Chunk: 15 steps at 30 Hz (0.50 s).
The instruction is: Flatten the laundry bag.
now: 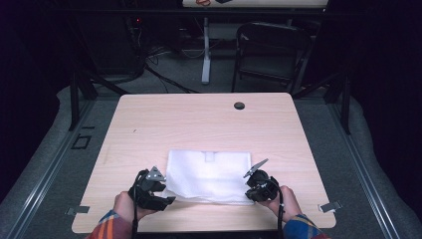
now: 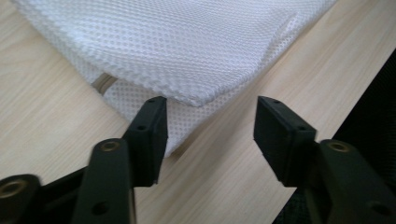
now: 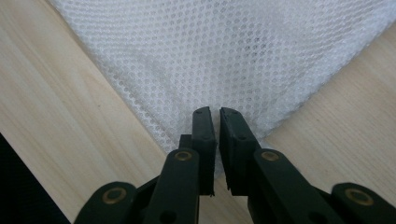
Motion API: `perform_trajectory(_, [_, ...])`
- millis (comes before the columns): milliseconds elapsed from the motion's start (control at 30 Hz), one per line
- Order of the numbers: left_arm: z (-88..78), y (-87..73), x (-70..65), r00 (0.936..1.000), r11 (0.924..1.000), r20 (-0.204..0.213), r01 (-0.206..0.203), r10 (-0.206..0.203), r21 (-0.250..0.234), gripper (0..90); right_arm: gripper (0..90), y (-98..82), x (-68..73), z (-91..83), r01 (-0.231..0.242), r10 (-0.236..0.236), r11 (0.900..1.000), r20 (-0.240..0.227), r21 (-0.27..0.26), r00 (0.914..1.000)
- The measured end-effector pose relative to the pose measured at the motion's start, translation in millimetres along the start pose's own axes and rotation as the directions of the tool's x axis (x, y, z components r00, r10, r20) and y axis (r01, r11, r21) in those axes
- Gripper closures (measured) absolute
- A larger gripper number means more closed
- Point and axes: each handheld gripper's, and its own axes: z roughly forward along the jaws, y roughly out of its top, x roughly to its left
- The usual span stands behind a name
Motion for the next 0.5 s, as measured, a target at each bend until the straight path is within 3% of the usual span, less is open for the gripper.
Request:
perform_trajectory(167, [-8.4,-0.4,4.2,0.9987,0.9987,-0.038,0.034,-0.035,-0.038,31.8,77.6,-0.2,-2.7,-5.3,-0.013,0.013,1.0,-0.002,-0.018,0.9999])
perform_trajectory(233, [-7.6,0.8,3.5,0.9989,0.9984,-0.042,0.019,-0.021,-0.054,27.6,72.2,0.2,-3.4,-7.2,-0.029,0.028,0.999,-0.016,-0.03,0.9995])
perform_trajectory(267, [-6.4,2.3,1.9,0.999,0.9983,-0.042,0.017,-0.019,-0.056,26.2,68.7,0.7,-3.6,-8.1,-0.028,0.027,0.999,-0.019,-0.028,0.9995])
perform_trajectory(300, [-4.7,4.4,0.8,0.9991,0.9981,-0.042,0.006,-0.008,-0.062,23.5,58.2,1.4,-3.4,-10.7,-0.039,0.038,0.999,-0.028,-0.026,0.9989])
perform_trajectory(333, [-2.7,7.0,-0.5,0.9994,0.9978,-0.036,-0.003,0.0,-0.067,23.5,58.2,1.4,-3.4,-10.7,-0.039,0.038,0.999,-0.028,-0.026,0.9989])
perform_trajectory(500, [17.4,25.5,-10.2,0.9991,0.9973,0.001,-0.041,0.041,-0.062,18.8,31.8,2.2,-1.5,-14.4,-0.054,0.053,0.998,-0.029,-0.027,0.9982])
